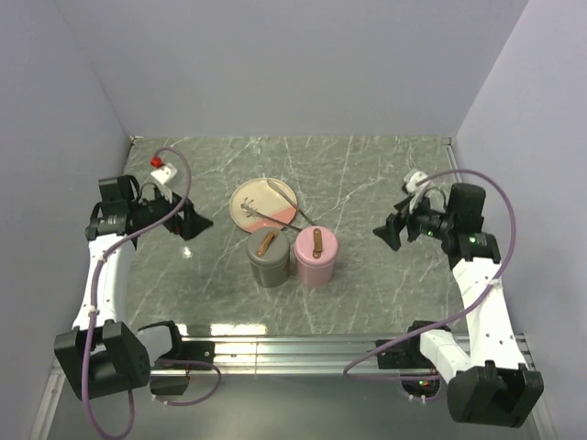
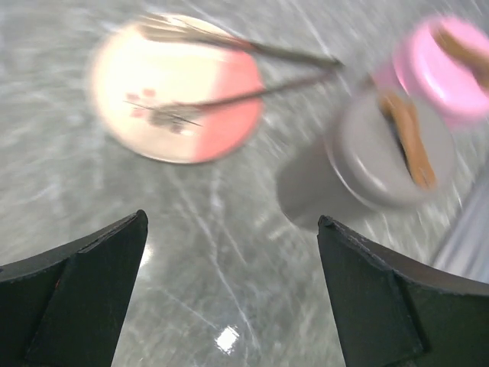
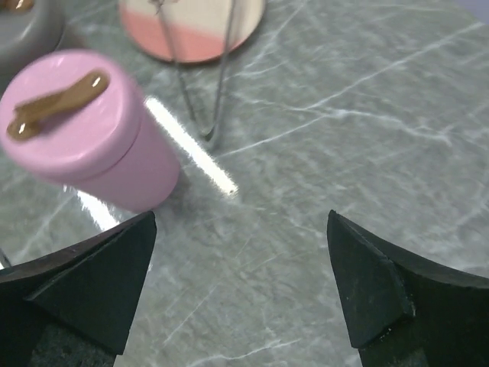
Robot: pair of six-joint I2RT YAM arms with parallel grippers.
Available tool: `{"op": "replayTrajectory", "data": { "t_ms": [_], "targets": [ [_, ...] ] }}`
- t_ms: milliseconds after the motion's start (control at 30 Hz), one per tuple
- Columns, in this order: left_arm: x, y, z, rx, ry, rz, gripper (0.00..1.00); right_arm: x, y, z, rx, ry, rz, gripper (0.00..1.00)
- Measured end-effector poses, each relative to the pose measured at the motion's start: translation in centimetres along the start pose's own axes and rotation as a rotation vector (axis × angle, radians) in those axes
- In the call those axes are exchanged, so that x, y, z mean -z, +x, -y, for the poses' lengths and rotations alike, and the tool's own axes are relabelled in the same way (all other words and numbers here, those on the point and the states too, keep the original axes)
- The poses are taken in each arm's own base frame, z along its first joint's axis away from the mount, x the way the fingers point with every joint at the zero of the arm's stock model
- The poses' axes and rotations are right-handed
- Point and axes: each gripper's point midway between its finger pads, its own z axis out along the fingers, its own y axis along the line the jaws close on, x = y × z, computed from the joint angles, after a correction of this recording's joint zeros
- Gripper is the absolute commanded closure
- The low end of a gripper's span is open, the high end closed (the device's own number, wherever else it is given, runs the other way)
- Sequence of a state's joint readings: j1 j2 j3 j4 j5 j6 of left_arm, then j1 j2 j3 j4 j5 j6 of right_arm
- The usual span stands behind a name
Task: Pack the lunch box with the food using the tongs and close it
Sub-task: Reset both arms
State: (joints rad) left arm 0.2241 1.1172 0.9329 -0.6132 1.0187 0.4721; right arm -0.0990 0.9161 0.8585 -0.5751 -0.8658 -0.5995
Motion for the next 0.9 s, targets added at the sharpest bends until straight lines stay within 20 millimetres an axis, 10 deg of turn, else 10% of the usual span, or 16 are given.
{"op": "replayTrajectory", "data": {
  "t_ms": [167,400,900],
  "targets": [
    [1.0,-2.5,-4.6,0.2,-0.284,0.04,0.01,0.6,-2.2,3.7,-0.185,0.134,-0.006,0.0],
    [0.5,-1.3,-10.5,0.437,-0.491,-0.011,0.01,0.0,1.7,8.3,-0.473,0.358,-0.131,0.0],
    [1.3,6.0,-12.5,0.487,-0.686,-0.132,0.0,0.3,10.6,10.0,-0.6,0.595,-0.316,0.0]
  ]
}}
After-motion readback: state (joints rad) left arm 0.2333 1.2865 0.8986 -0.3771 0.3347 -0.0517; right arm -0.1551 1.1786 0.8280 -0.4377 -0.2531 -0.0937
